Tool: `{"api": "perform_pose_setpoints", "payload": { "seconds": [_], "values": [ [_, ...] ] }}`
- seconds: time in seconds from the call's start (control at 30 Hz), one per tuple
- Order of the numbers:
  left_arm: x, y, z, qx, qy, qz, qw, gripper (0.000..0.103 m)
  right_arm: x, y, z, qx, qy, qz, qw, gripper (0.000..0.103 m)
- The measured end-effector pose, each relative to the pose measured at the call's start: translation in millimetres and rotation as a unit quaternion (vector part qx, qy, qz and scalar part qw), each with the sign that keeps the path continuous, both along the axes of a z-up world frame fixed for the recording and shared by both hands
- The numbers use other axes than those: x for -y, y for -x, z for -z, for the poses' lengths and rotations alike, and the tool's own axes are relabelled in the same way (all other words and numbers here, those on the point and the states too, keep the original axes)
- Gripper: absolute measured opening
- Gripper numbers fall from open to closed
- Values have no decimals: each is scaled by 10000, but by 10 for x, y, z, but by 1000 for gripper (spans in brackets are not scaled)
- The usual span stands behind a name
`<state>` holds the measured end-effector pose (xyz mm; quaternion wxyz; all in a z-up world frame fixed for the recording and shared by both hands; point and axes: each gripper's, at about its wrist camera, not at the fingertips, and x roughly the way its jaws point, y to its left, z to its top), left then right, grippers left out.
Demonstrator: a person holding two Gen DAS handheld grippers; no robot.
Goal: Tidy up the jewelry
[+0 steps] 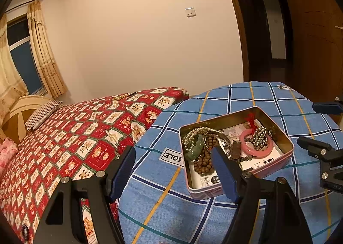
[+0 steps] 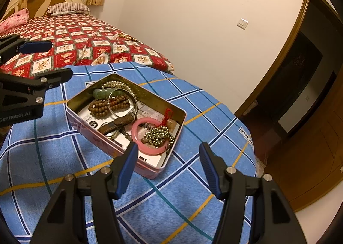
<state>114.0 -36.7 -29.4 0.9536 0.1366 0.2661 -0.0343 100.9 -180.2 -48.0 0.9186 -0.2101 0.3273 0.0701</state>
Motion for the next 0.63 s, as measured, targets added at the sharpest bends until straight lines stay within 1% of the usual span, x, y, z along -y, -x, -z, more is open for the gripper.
{"api": "perform_pose_setpoints", "payload": {
  "seconds": [0.57, 0.63],
  "values": [
    [-17, -8, 24, 7, -29, -18, 10000, 73, 40, -5, 6, -17, 8, 46, 10000, 61],
    [-21, -8, 36, -1, -28, -4, 10000, 73, 75, -14, 21, -37, -3, 87, 10000, 62]
  ]
}}
